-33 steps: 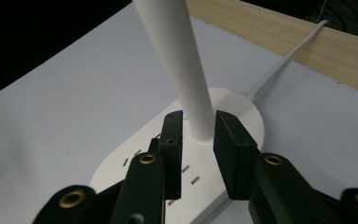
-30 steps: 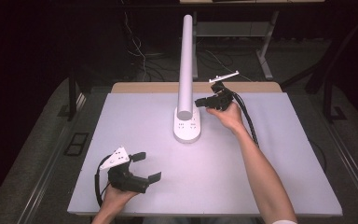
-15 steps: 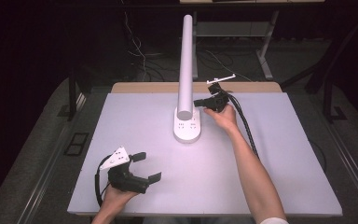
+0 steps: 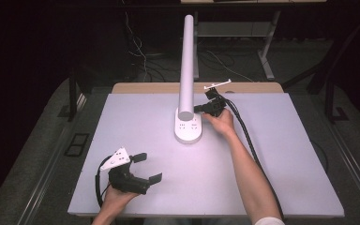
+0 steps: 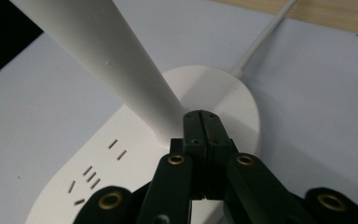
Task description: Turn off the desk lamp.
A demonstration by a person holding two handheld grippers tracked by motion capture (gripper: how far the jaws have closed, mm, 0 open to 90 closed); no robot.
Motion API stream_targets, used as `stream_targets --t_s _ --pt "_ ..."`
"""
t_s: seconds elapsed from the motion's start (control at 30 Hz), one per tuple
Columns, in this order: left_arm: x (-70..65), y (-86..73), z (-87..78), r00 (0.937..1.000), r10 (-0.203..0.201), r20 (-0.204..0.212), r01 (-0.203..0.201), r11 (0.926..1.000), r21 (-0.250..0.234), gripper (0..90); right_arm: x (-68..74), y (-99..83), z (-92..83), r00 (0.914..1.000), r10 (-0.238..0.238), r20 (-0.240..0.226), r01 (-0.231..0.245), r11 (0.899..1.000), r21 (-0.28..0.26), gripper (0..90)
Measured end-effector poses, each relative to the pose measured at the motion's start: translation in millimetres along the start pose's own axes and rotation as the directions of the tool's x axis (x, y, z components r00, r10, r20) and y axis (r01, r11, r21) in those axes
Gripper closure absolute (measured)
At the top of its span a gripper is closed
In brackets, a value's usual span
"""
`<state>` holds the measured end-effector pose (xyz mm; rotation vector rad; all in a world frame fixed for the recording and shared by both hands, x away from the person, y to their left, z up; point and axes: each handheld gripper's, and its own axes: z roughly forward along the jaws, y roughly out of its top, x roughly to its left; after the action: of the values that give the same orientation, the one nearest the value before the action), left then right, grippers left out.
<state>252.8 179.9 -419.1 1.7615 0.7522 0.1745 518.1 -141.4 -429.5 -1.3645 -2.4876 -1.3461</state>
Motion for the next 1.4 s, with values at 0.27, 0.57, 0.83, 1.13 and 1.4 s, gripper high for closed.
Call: stream_targets --t_s 0.27,0.57,0.83,1.13,1.4 --pt "-0.7 -0.2 0.6 1.0000 -0.003 0.002 0.003 1.0000 0.000 0.0 -5.6 -4.7 1.7 0.9985 0.048 -0.024 -0.049 0.998 -0.030 90.0" --pt "0.0 -0.1 0.4 1.0000 -0.001 0.000 0.001 1.0000 0.000 0.0 2.2 -3.4 1.0 0.9997 0.006 0.022 -0.006 1.000 -0.018 90.0" --pt "-0.4 -0.4 0.8 1.0000 -0.001 0.001 0.001 1.0000 0.002 0.0 1.1 -2.7 0.4 0.9999 0.000 0.016 0.000 1.000 -0.020 90.0" --pt "-0.9 -0.4 0.3 1.0000 -0.002 -0.001 0.002 1.0000 -0.001 0.0 1.6 -5.7 0.5 0.9997 0.006 0.023 -0.005 0.999 -0.035 90.0" --pt "0.1 -0.4 0.8 1.0000 -0.002 -0.005 0.002 1.0000 0.002 0.0 4.8 -5.9 0.3 0.9991 0.001 0.042 0.001 1.000 -0.030 90.0"
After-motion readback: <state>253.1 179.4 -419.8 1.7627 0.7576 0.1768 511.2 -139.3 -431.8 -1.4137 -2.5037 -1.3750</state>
